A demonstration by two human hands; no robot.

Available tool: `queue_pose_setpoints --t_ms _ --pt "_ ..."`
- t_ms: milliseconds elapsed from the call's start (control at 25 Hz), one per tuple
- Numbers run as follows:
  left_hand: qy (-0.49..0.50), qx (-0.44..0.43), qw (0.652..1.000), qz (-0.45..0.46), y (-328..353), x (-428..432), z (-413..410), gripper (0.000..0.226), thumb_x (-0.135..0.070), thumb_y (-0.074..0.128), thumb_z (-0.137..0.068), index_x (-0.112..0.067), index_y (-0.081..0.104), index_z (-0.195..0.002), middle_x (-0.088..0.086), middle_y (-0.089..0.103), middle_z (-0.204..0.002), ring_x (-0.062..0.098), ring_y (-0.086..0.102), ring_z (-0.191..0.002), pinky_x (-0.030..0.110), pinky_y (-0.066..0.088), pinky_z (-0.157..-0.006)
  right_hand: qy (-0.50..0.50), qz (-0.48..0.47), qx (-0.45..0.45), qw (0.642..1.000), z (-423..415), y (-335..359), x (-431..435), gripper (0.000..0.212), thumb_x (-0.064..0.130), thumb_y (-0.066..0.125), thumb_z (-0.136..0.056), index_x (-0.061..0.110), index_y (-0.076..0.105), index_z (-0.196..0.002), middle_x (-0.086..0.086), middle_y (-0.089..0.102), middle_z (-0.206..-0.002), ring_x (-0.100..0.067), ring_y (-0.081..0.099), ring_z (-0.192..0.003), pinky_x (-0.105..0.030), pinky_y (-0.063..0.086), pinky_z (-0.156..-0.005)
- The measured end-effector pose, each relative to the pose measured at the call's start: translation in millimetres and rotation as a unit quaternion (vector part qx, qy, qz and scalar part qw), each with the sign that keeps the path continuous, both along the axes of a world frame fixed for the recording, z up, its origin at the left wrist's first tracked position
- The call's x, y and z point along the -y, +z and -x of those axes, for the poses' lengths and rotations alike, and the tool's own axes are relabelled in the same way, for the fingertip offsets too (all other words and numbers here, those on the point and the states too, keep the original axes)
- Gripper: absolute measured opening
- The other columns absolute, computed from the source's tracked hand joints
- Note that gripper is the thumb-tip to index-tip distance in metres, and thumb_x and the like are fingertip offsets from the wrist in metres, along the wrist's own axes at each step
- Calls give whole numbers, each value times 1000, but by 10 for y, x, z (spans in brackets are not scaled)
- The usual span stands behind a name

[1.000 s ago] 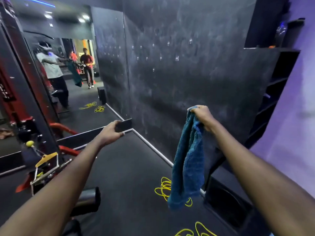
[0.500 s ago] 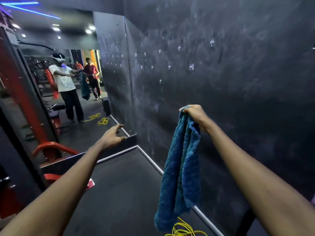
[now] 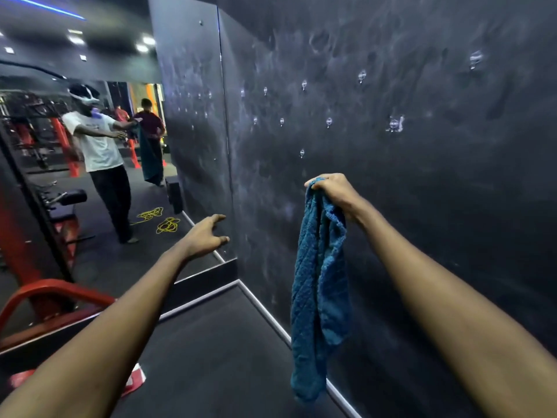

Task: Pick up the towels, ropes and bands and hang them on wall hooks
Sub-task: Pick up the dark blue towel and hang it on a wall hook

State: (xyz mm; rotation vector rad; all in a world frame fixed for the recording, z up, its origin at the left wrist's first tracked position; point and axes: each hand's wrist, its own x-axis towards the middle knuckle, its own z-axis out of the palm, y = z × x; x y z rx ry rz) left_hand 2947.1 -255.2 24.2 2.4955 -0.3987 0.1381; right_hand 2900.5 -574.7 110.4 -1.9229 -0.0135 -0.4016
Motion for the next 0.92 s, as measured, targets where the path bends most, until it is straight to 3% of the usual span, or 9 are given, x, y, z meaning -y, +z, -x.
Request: queue_pose_setpoints --t_ms 160,240,400,560,640,760,920 --pt "-27 3 999 27 123 142 -1187 66 -26 70 -87 -14 41 -145 11 47 -145 26 50 -129 30 38 -106 -29 -26 11 999 -1120 145 10 22 2 58 -84 11 75 -94 -1 72 -86 -6 62 -70 -23 49 -73" --pt "-59 8 998 24 102 348 -1782 65 -30 69 -88 -16 41 -145 9 47 -146 23 52 -128 29 40 -104 -55 -14 5 998 -1690 159 63 11 11 65 -84 14 66 -94 -2 67 -84 -11 59 -71 -27 48 -70" --pt "-133 1 989 64 84 932 -2940 64 -45 64 -89 -23 43 -145 -1 49 -145 15 52 -127 33 41 -107 -30 -4 -22 999 -2776 125 193 18 16 72 -83 13 62 -97 -9 66 -88 -18 62 -72 -32 51 -69" --pt "-240 -116 938 221 159 1549 -3776 53 -44 64 -91 -24 51 -138 -2 58 -137 10 56 -121 35 43 -108 28 -8 -31 999 -3619 113 289 11 14 72 -82 13 68 -92 -9 70 -85 -19 65 -75 -35 55 -74" --pt "-272 -154 905 290 273 1793 -4097 39 -31 62 -94 -14 59 -129 2 68 -121 12 66 -105 29 52 -94 36 -10 -30 999 -4003 131 336 9 9 71 -83 12 68 -91 -7 69 -81 -16 64 -71 -31 53 -69" --pt "-262 -127 883 369 466 1999 -4562 22 -18 62 -95 -6 69 -113 7 74 -101 12 69 -84 24 53 -73 23 -40 -32 998 -4511 198 447 15 10 74 -83 11 66 -95 -7 70 -83 -16 66 -71 -33 55 -73" --pt "-271 -105 843 452 551 2113 -5195 16 -14 58 -97 -6 70 -103 9 73 -92 15 68 -78 28 55 -71 48 -98 -37 993 -4864 108 627 44 16 78 -82 11 57 -121 -9 71 -109 -24 69 -98 -44 54 -97"
